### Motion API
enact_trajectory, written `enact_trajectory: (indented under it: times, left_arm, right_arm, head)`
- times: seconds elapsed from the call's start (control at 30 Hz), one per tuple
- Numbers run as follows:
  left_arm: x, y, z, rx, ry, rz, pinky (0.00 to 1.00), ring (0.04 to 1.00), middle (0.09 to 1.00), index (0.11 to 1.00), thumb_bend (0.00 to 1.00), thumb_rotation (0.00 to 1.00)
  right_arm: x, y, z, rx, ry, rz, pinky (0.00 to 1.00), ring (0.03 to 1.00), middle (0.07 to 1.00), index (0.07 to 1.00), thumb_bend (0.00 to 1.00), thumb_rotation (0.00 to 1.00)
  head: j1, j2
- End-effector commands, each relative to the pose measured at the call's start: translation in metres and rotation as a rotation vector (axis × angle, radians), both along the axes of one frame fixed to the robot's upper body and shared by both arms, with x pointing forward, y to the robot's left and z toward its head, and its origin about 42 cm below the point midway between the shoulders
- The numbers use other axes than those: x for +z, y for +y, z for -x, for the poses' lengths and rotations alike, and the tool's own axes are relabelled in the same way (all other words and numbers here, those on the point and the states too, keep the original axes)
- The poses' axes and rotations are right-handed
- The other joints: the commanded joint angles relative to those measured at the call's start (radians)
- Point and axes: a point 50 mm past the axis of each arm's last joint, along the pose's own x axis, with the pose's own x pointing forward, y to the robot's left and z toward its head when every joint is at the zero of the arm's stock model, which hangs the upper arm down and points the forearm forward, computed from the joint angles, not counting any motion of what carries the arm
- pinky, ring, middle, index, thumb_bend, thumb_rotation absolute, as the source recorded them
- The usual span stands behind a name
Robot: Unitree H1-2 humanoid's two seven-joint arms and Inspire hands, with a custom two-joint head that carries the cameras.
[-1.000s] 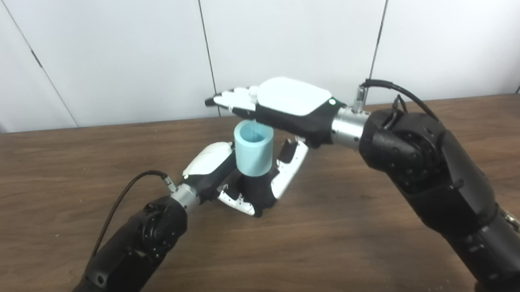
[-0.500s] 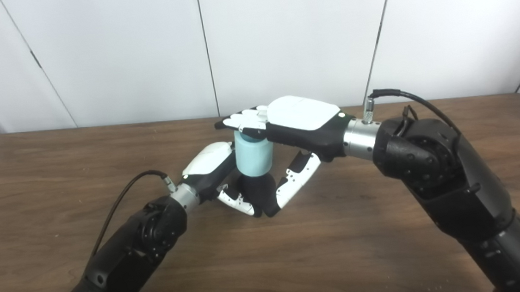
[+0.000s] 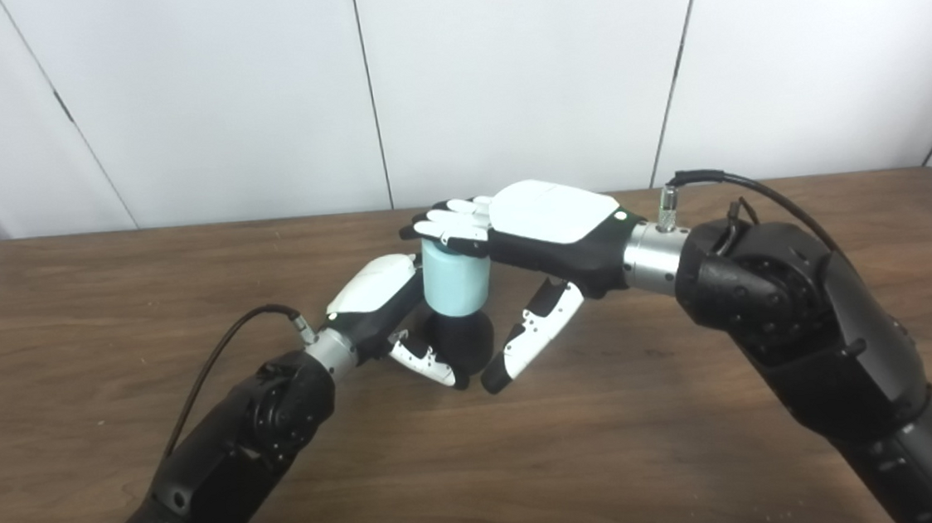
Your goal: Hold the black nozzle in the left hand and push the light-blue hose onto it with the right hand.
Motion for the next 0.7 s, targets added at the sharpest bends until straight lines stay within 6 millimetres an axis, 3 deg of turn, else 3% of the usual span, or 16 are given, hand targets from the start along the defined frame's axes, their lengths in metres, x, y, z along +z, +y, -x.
enact_trajectory:
  times: [0.0,0.23,0.67]
  left_arm:
    - [-0.065,0.009,0.029,-0.015,0.231,-0.194,1.0,0.664,0.52,0.467,0.52,0.0]
    - [-0.064,0.007,0.029,-0.012,0.237,-0.183,1.0,0.664,0.519,0.468,0.52,0.0]
    - [-0.063,0.008,0.027,-0.002,0.231,-0.184,1.0,0.665,0.514,0.472,0.52,0.0]
  right_arm:
    - [0.007,-0.004,-0.002,0.001,-0.05,0.031,1.0,1.0,1.0,1.0,0.78,0.73]
    - [-0.004,0.002,-0.007,0.018,-0.08,0.092,1.0,1.0,1.0,0.988,0.78,0.75]
    - [-0.022,0.017,0.01,0.098,0.027,0.109,0.99,1.0,1.0,0.983,0.76,0.71]
  head:
    - [0.004,0.002]
    - [0.006,0.006]
    - [0.013,0.009]
